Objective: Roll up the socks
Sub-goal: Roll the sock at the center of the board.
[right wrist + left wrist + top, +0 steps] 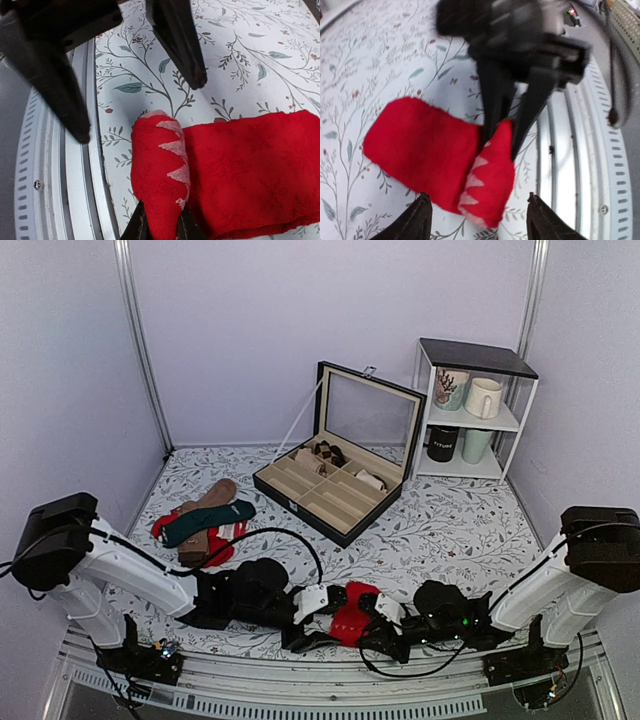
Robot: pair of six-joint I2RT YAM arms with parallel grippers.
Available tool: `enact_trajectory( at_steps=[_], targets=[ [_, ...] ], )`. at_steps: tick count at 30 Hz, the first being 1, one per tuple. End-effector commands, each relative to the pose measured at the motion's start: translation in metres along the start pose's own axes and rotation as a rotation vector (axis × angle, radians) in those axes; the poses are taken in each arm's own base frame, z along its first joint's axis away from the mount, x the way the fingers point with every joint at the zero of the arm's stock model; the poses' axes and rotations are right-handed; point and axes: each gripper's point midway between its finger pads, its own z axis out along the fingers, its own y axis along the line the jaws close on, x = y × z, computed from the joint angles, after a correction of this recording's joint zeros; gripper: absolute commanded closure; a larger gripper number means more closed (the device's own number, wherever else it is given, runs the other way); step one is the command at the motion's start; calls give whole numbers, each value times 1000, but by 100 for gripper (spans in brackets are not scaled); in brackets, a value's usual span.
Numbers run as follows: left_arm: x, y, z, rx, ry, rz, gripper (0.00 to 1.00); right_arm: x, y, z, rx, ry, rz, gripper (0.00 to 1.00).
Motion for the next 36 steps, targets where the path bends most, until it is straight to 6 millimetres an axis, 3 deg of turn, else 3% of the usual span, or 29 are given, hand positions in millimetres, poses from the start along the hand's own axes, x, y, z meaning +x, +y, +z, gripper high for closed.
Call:
enact_trajectory(
  at_steps=[1, 8, 12, 24, 29, 34, 36],
  targets=[
    [-29, -10, -11, -89, -97, 251, 33, 63, 10, 1, -107, 265, 236, 87],
    [-6, -24, 7, -13, -25, 276, 37, 81, 4, 1, -152, 343, 427, 87],
    [8, -20, 9, -42, -4, 253, 37, 89, 6, -2, -177, 366, 474, 87],
    [22, -9, 20, -94, 39, 248, 43, 96, 7, -1, -202, 388, 513, 87],
    [29, -8, 26, -87, 79, 243, 65, 96, 7, -1, -203, 388, 514, 87],
    [23, -15, 25, -47, 60, 240, 79, 97, 6, 0, -201, 393, 520, 86],
    [23, -18, 25, -32, 68, 233, 95, 98, 6, 1, -201, 395, 523, 85]
  ],
)
